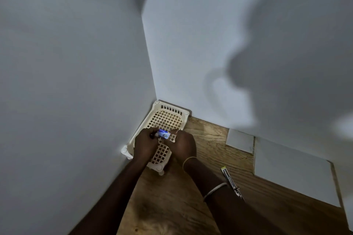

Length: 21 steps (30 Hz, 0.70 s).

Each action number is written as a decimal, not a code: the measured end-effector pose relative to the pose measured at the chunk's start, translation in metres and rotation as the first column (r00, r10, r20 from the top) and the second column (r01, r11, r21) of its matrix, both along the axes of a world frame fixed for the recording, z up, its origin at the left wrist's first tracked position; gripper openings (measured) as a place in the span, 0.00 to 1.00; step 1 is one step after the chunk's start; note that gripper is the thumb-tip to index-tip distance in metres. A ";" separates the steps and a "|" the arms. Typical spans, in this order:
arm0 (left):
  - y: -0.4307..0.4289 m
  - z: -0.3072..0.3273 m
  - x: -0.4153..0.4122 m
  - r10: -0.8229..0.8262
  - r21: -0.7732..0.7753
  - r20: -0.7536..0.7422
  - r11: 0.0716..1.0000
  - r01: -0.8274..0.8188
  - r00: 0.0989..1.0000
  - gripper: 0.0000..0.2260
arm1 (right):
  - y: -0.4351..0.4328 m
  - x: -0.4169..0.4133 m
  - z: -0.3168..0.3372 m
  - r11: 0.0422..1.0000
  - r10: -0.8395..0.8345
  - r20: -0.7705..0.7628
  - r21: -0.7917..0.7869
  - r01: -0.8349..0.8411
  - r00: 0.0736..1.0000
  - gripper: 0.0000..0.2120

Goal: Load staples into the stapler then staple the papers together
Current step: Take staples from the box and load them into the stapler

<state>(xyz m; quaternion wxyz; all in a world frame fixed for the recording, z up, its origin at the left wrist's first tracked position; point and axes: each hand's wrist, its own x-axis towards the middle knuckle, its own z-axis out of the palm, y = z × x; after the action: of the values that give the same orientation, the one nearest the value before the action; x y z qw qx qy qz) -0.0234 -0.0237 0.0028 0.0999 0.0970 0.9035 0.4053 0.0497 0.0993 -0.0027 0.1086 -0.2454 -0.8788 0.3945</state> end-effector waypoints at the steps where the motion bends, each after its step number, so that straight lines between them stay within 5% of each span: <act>1: -0.003 -0.002 -0.002 0.000 -0.033 -0.008 0.999 -0.001 1.000 0.12 | -0.004 -0.004 -0.002 1.000 0.016 0.037 0.017 -0.017 0.999 0.15; 10: -0.014 -0.019 0.005 -0.099 -0.170 -0.022 0.981 0.094 0.995 0.15 | -0.024 -0.015 -0.019 0.995 -0.006 0.251 0.099 -0.019 0.968 0.11; 21: -0.016 -0.018 0.011 -0.162 -0.210 -0.039 0.966 0.151 0.986 0.20 | -0.018 -0.013 -0.015 0.996 0.046 0.251 0.066 -0.064 0.967 0.13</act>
<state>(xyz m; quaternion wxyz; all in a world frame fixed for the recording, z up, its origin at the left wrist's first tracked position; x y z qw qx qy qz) -0.0127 -0.0394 -0.0151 0.1160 0.1684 0.9325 0.2975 0.0371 0.0813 -0.0180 -0.0047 -0.2644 -0.9059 0.3307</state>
